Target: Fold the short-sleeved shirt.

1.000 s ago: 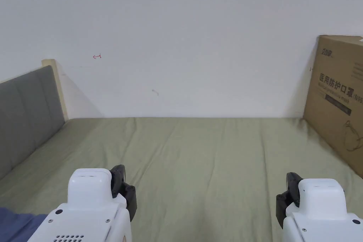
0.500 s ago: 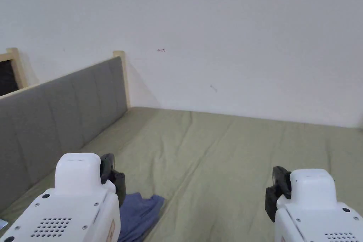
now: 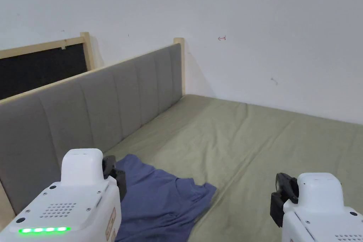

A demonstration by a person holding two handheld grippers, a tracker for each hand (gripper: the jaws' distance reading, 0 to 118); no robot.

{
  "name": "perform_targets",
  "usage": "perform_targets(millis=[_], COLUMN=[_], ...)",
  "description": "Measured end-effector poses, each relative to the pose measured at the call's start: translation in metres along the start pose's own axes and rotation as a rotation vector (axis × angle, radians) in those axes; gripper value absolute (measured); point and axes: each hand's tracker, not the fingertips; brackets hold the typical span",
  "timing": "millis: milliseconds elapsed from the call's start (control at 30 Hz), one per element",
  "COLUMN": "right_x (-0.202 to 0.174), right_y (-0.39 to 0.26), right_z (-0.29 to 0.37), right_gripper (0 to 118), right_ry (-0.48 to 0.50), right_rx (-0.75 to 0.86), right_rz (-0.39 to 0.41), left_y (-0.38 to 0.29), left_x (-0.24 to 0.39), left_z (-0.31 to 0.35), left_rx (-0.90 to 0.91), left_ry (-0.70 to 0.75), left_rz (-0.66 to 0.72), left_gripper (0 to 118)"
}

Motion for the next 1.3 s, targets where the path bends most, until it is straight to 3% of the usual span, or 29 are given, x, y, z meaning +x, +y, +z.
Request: perform_targets(millis=[200,333,467,500,567,600,633,733,900,967,1067,1133,1200,1267,1300], right_x=[0.008,0.023,0.036,0.038,0.044,0.047,0.048,0.054,0.058,0.061,0.065,0.070,0.069,0.071,0.072], right_y=[-0.011,-0.024,-0.034,-0.038,-0.043,-0.044,-0.047,-0.052,-0.061,-0.065,-0.071,-0.073,-0.074,-0.076,-0.077], right_z=[-0.008,-0.023,-0.036,-0.041,-0.047,-0.050,-0.053,-0.058,-0.062,-0.064,-0.067,-0.068,-0.066,-0.066,-0.065], right_gripper=[0,0,0,0,0,0,0,0,0,0,0,0,0,0,0], right_ry=[-0.019,-0.031,-0.049,-0.056,-0.062,-0.059,-0.059,-0.065,-0.078,-0.084,-0.099,-0.097,-0.101,-0.111,-0.113], right_rx=[-0.055,-0.096,-0.138,-0.149,-0.173,-0.187,-0.198,-0.221,-0.255,-0.274,-0.297,-0.309,-0.319,-0.326,-0.329], right_rz=[0.004,0.007,0.017,0.018,0.009,-0.001,-0.006,0.000,0.001,0.008,0.001,-0.029,-0.036,-0.033,-0.037], left_y=[-0.045,-0.099,-0.134,-0.136,-0.141,-0.143,-0.143,-0.140,-0.166,-0.172,-0.172,-0.162,-0.154,-0.151,-0.153], left_x=[0.001,-0.004,0.007,0.008,0.009,0.009,0.010,0.014,0.024,0.034,0.043,0.040,0.039,0.029,0.024], left_z=[-0.096,-0.185,-0.227,-0.232,-0.242,-0.247,-0.251,-0.265,-0.299,-0.297,-0.294,-0.290,-0.286,-0.283,-0.284], left_rx=[-0.253,-0.549,-0.693,-0.701,-0.756,-0.775,-0.758,-0.745,-0.956,-0.921,-0.896,-0.891,-0.868,-0.862,-0.877], left_ry=[-0.056,-0.088,-0.043,-0.065,-0.093,-0.100,-0.108,-0.048,-0.036,0.003,0.012,0.005,0.021,0.101,0.037], left_rz=[0.040,0.131,0.039,0.055,0.102,0.141,0.159,0.136,0.182,0.068,0.009,0.022,0.009,0.026,0.114], left_gripper=[0,0,0,16,86,111,116,115,114,111,86,54,6,6,6])
